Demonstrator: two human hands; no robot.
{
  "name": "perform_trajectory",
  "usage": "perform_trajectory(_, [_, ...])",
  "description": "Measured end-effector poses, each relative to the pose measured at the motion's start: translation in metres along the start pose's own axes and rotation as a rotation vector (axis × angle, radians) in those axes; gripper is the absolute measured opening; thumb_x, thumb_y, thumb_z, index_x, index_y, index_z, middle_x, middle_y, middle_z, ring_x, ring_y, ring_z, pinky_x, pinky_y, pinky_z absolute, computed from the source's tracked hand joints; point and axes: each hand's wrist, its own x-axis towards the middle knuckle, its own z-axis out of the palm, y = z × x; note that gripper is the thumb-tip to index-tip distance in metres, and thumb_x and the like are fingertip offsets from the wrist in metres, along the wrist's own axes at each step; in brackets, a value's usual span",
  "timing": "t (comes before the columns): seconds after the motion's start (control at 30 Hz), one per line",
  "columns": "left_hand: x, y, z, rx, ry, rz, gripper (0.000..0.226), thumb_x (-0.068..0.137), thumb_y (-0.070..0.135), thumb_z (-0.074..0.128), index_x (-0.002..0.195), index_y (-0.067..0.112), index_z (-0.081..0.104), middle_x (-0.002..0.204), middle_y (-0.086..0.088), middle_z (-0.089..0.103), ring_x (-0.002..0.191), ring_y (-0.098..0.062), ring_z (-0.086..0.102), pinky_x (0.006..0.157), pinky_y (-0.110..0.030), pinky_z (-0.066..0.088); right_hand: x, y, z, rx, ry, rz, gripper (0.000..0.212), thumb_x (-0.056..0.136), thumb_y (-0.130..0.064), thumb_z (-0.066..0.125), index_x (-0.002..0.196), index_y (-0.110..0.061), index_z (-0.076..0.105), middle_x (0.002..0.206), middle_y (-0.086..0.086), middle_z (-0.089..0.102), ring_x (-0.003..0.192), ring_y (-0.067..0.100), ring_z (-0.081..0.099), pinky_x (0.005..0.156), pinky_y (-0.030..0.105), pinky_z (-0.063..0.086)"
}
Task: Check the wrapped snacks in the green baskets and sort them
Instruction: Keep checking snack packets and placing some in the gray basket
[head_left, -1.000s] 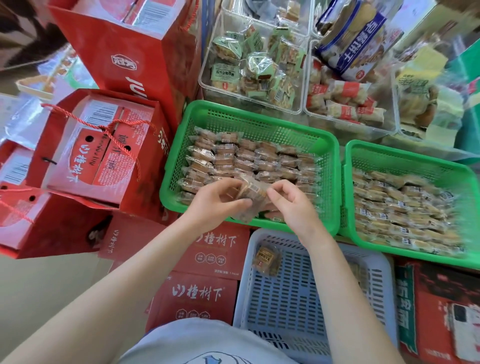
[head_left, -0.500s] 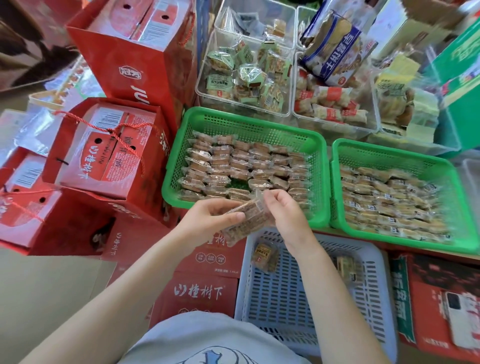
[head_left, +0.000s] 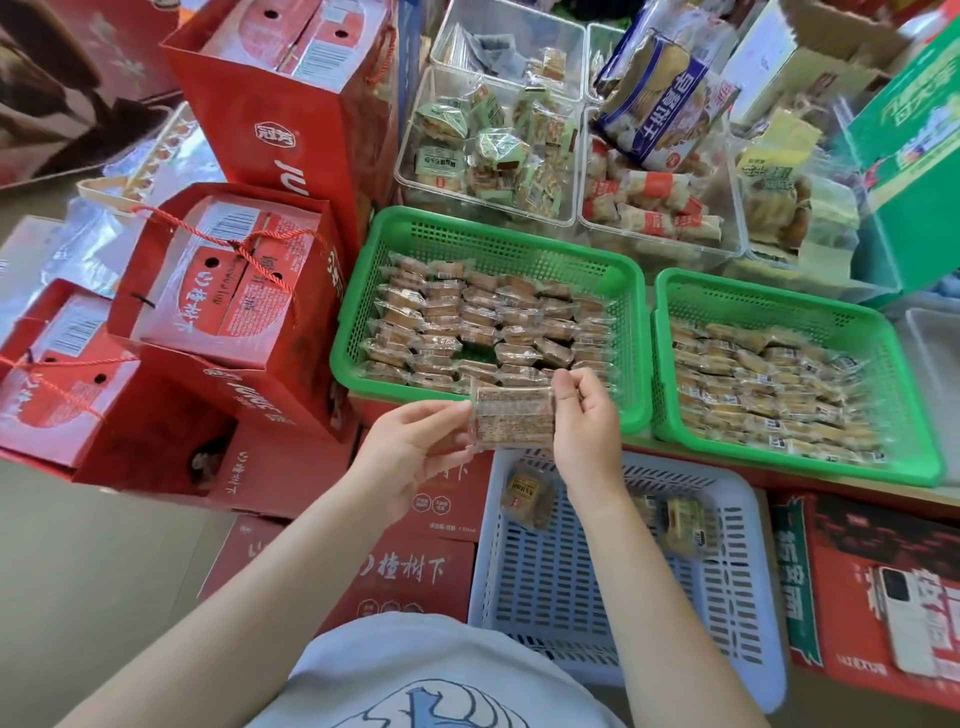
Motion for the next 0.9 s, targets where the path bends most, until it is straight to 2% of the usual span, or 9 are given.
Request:
perform_trajectory(0.13, [-0.006,-0.003,-0.002,0.023,-0.042,-0.012,0.029,0.073,0.019,0.077,0.097,0.002,0.072,0.075,-0.005,0.071,0.069,-0.012,0.066,0.068,-0.024,0.062,-0.011,0.002,-0.001,0.039,0.03,0.006,0.036,0.107,-0.032,0.042,0.077,-0.013,0.044,0.06,-0.006,0.032,0.051,0.007,0.029,0.049,0.018,0.028])
perform_trajectory(0.27, [-0.015,-0.003,-0.003,0.175,-0.016,0.088,0.011,0.091,0.01,0.07,0.098,0.002,0.072,0.081,-0.009,0.073,0.073,-0.017,0.069,0.068,-0.027,0.06,-0.019,0.002,-0.004,0.069,0.004,0.044,0.034,0.107,-0.034,0.043,0.081,-0.012,0.046,0.059,-0.007,0.033,0.051,0.009,0.03,0.05,0.021,0.029])
perform_trajectory(0.37, [-0.02,0.002,-0.01,0.628,0.071,0.354,0.007,0.097,0.012,0.066,0.092,0.012,0.071,0.082,-0.003,0.074,0.079,-0.018,0.072,0.078,-0.035,0.059,-0.021,-0.001,-0.009,-0.083,-0.05,0.041,0.009,0.105,-0.024,0.047,0.106,-0.016,0.049,0.082,-0.004,0.05,0.067,0.006,0.046,0.062,0.016,0.039])
perform_trajectory(0.47, [-0.028,0.011,-0.011,1.197,-0.005,0.68,0.011,0.097,0.01,0.062,0.089,0.018,0.061,0.088,0.006,0.065,0.082,-0.014,0.063,0.072,-0.029,0.054,-0.024,-0.017,-0.02,-0.237,-0.164,-0.13,0.022,0.103,-0.024,0.052,0.124,-0.023,0.056,0.109,-0.009,0.055,0.098,-0.003,0.053,0.079,0.009,0.042])
perform_trajectory(0.57, [-0.034,0.015,-0.005,1.451,-0.011,0.922,0.006,0.098,0.011,0.057,0.099,0.014,0.063,0.093,0.004,0.064,0.081,-0.021,0.06,0.065,-0.035,0.049,-0.03,-0.036,-0.02,-0.354,-0.454,-0.217,0.025,0.095,-0.032,0.066,0.119,-0.027,0.067,0.109,-0.016,0.063,0.099,-0.004,0.058,0.082,0.009,0.046])
perform_trajectory(0.67, [-0.033,0.012,-0.002,1.444,-0.044,1.113,0.007,0.095,0.009,0.063,0.099,0.015,0.066,0.091,0.002,0.065,0.076,-0.023,0.062,0.058,-0.038,0.052,-0.032,-0.038,-0.016,-0.335,-0.481,-0.164,0.006,0.091,-0.022,0.072,0.097,-0.022,0.074,0.092,-0.01,0.07,0.084,0.003,0.064,0.073,0.019,0.052])
perform_trajectory(0.73, [-0.029,0.007,-0.004,1.345,-0.015,1.101,0.005,0.094,0.012,0.068,0.097,0.016,0.068,0.09,0.005,0.066,0.077,-0.02,0.063,0.061,-0.037,0.054,-0.03,-0.035,-0.015,-0.255,-0.438,-0.108,0.003,0.091,-0.018,0.073,0.089,-0.021,0.074,0.084,-0.007,0.072,0.077,0.004,0.066,0.066,0.017,0.051])
perform_trajectory(0.8, [-0.025,0.005,-0.006,1.131,0.049,0.958,0.006,0.09,0.022,0.074,0.093,0.018,0.071,0.086,0.007,0.068,0.077,-0.016,0.064,0.066,-0.033,0.055,-0.029,-0.03,-0.014,-0.224,-0.381,-0.099,0.006,0.091,-0.018,0.073,0.085,-0.02,0.074,0.08,-0.007,0.071,0.074,0.006,0.065,0.063,0.018,0.051])
perform_trajectory(0.9, [-0.021,0.007,-0.011,0.803,0.046,0.581,0.012,0.085,0.03,0.079,0.09,0.02,0.076,0.086,0.004,0.074,0.082,-0.011,0.07,0.072,-0.023,0.057,-0.028,-0.02,-0.011,-0.121,-0.278,-0.045,0.009,0.09,-0.02,0.073,0.082,-0.018,0.072,0.074,-0.007,0.07,0.069,0.007,0.063,0.063,0.018,0.05])
